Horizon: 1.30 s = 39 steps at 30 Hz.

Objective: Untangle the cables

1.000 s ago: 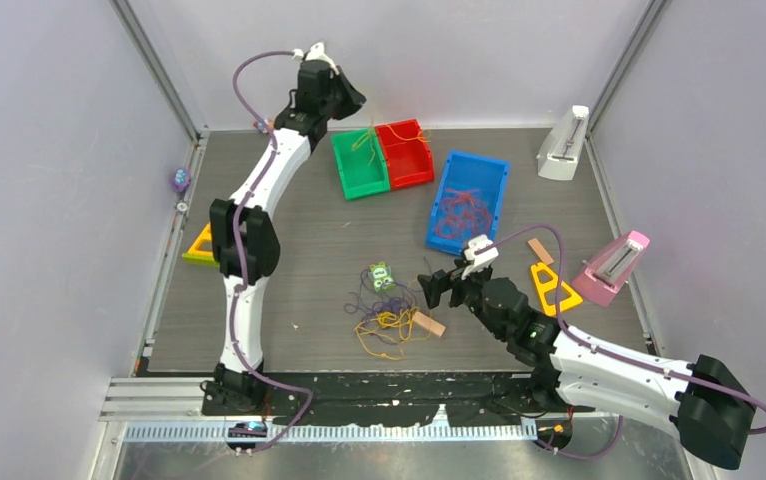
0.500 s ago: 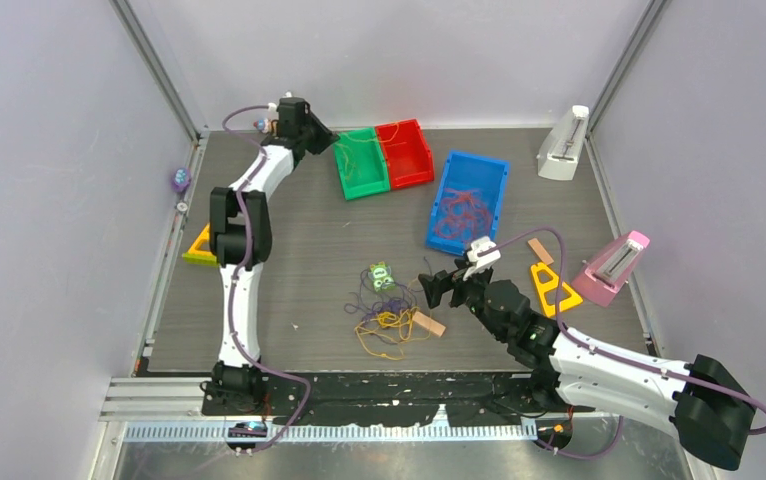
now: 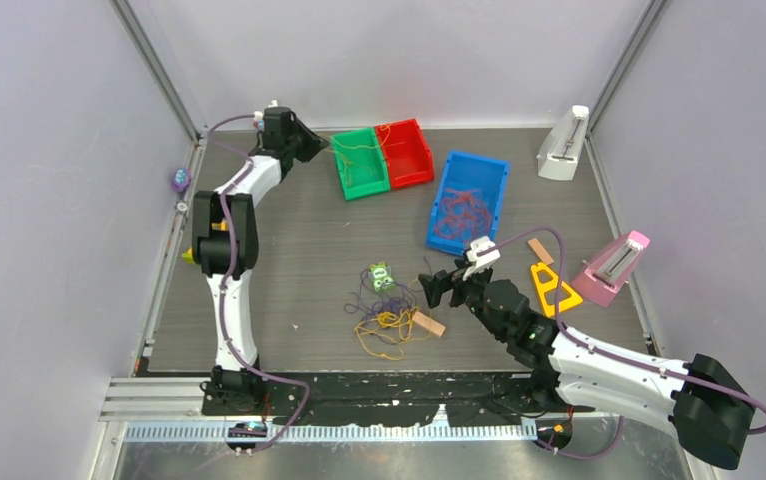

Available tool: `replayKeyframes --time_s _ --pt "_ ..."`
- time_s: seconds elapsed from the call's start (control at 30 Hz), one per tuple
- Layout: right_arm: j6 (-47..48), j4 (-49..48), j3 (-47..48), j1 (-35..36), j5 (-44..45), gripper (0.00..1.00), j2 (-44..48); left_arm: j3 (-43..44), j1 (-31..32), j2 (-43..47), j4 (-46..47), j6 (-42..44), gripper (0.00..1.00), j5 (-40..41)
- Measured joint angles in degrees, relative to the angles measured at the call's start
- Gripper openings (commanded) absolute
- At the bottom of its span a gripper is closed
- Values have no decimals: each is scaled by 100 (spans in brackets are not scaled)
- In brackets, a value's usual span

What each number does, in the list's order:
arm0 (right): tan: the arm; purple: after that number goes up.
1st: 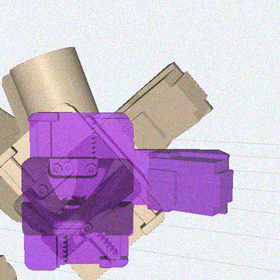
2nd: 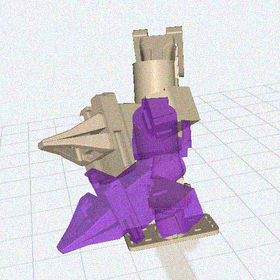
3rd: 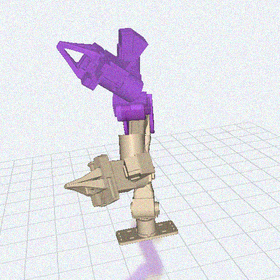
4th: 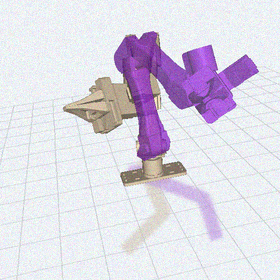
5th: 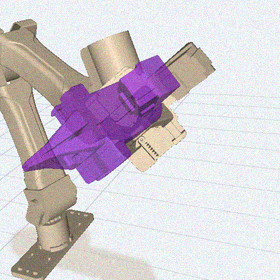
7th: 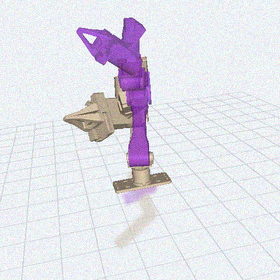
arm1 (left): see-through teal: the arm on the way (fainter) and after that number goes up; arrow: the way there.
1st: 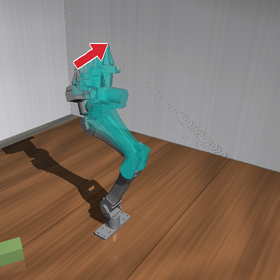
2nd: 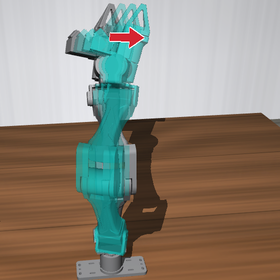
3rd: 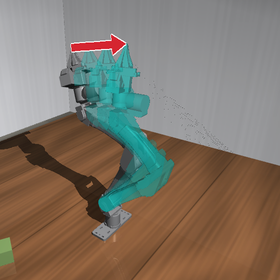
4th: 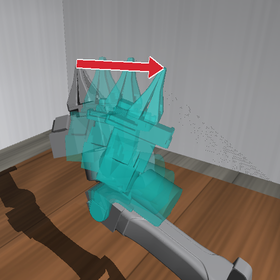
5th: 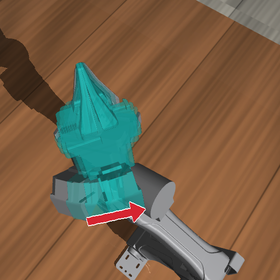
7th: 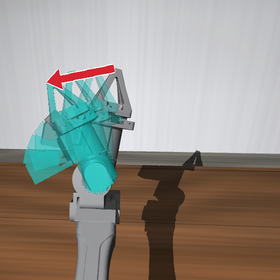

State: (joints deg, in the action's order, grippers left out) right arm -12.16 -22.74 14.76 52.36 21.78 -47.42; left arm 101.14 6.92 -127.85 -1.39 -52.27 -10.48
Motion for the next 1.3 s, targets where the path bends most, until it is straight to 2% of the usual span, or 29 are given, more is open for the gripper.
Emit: replayKeyframes --time_s 0.3,0.7,1.17,1.3 --pt "-2 0 0 -9 -17 98 -26 -424 -111 221 463 -50 0 -50" --pt "-2 0 0 -9 -92 97 -138 -1191 -249 579 1182 -549 0 -2" --pt "-7 -2 0 -11 -140 97 -138 -1246 -343 590 1263 -592 0 -26" --pt "-7 -2 0 -11 -149 97 -162 -1110 -282 590 962 -385 0 31"
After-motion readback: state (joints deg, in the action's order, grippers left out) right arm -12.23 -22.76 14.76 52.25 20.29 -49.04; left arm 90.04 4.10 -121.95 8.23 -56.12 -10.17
